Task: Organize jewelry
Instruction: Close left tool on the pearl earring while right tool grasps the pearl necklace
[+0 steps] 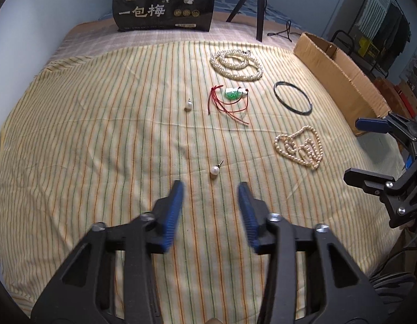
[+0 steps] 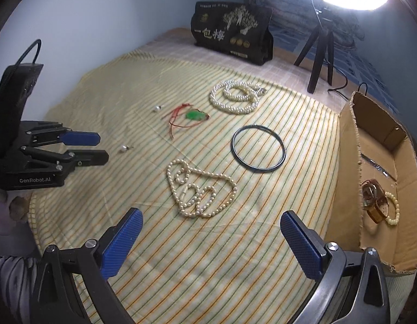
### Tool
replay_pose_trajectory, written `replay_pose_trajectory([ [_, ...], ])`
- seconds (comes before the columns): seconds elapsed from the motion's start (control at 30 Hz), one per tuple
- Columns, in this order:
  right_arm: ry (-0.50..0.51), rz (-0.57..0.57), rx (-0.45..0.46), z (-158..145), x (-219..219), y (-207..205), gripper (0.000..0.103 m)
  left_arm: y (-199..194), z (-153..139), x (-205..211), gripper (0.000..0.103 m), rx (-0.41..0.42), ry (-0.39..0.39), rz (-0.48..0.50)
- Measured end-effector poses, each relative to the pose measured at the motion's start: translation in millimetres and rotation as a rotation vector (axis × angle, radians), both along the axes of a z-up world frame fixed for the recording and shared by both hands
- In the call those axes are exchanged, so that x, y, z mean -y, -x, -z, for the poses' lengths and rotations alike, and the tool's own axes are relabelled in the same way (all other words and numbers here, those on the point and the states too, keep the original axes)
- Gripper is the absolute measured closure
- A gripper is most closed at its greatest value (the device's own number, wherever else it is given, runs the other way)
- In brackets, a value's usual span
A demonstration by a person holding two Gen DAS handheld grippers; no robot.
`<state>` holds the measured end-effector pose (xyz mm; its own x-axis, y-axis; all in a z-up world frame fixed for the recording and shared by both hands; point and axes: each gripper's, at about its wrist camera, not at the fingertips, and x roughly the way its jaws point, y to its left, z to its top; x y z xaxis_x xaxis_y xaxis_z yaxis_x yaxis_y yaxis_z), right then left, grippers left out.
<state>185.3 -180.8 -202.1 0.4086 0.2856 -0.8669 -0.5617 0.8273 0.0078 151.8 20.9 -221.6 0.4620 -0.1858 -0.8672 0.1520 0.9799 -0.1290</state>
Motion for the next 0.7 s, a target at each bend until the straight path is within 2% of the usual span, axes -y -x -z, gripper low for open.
replay_pose_trajectory([
  [0.17,0.006,0.004,-0.030,12,-6,-8,0.000,-6,10,2,0.065,-0.004,-0.005,0.004],
  [0.53,0.016,0.031,-0.078,32,-14,-22,0.010,-16,17,7,0.069,0.003,-0.005,0.025],
  [0.67,0.013,0.035,-0.094,41,-19,-26,0.010,-17,17,10,0.069,0.010,-0.016,0.038],
  [0.7,0.019,0.030,-0.091,42,-21,-26,0.010,-18,18,10,0.073,0.012,-0.018,0.042],
])
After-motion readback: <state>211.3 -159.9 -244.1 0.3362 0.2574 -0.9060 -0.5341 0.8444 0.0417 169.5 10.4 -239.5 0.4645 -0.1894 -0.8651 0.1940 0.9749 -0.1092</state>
